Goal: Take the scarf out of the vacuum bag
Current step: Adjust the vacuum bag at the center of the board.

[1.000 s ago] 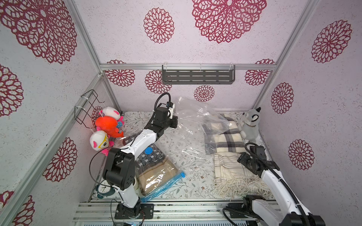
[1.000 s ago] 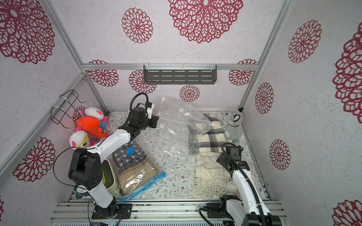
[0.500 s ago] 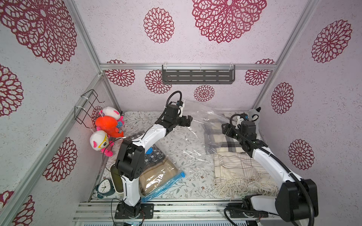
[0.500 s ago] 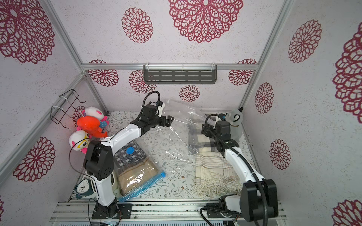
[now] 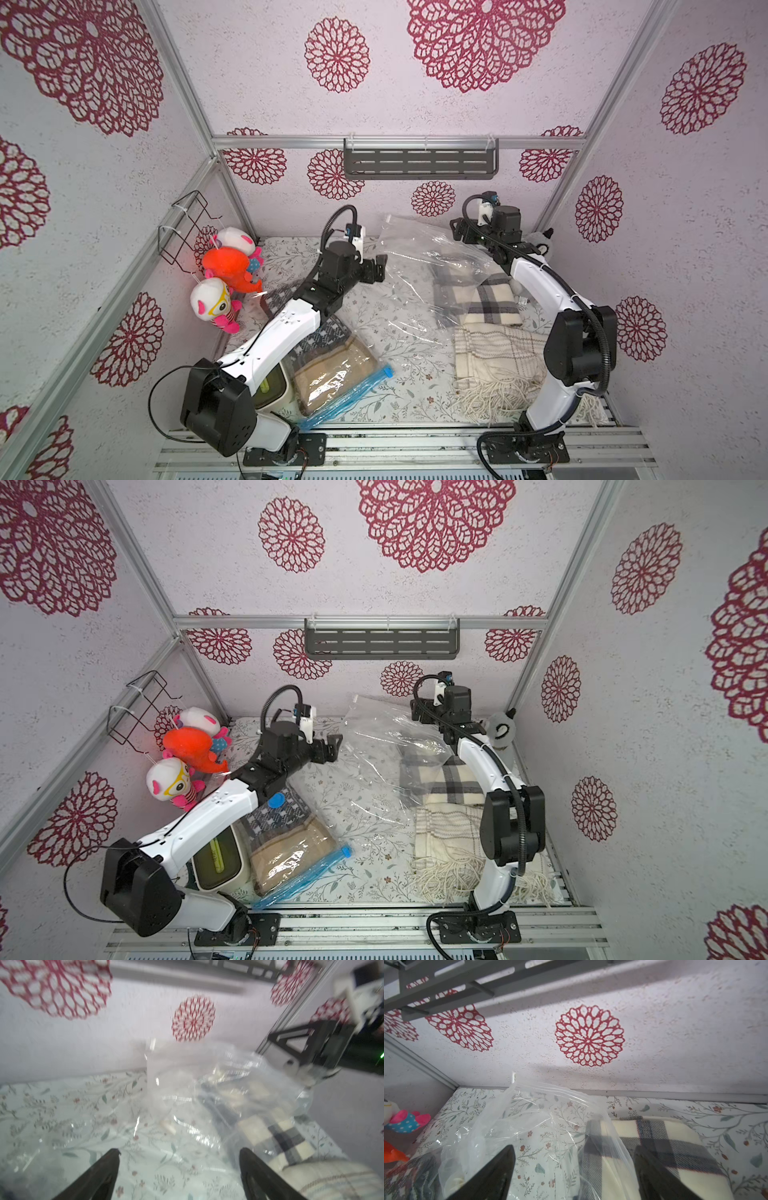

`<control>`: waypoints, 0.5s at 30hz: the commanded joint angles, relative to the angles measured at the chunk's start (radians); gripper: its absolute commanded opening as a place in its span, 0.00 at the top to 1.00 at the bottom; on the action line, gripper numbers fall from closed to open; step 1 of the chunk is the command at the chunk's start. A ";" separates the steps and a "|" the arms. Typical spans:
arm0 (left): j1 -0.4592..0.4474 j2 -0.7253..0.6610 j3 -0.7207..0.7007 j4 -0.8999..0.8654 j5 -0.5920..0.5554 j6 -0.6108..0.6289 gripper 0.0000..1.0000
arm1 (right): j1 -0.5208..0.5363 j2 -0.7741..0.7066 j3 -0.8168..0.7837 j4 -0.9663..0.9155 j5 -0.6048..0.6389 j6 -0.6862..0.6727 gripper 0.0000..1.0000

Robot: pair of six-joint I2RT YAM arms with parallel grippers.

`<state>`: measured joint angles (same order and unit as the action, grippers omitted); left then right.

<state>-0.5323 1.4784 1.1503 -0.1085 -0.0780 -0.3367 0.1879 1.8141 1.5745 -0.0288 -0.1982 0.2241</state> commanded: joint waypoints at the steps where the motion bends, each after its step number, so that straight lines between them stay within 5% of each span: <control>1: -0.123 0.115 -0.044 -0.074 -0.018 -0.037 0.07 | 0.008 0.020 0.019 -0.132 -0.114 -0.071 0.13; 9: -0.284 0.207 -0.137 0.068 -0.060 -0.103 0.00 | 0.017 -0.011 -0.077 -0.142 -0.212 -0.048 0.36; 12: -0.260 0.342 -0.052 0.090 -0.097 -0.071 0.02 | 0.023 -0.030 -0.132 -0.108 -0.263 -0.033 0.41; 15: -0.175 0.457 0.044 0.117 -0.099 -0.052 0.02 | 0.024 -0.053 -0.146 -0.164 -0.148 -0.007 0.48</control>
<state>-0.7856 1.8568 1.1339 -0.0505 -0.1307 -0.4042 0.2043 1.8153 1.4307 -0.1539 -0.3859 0.1936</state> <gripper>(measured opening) 0.977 0.526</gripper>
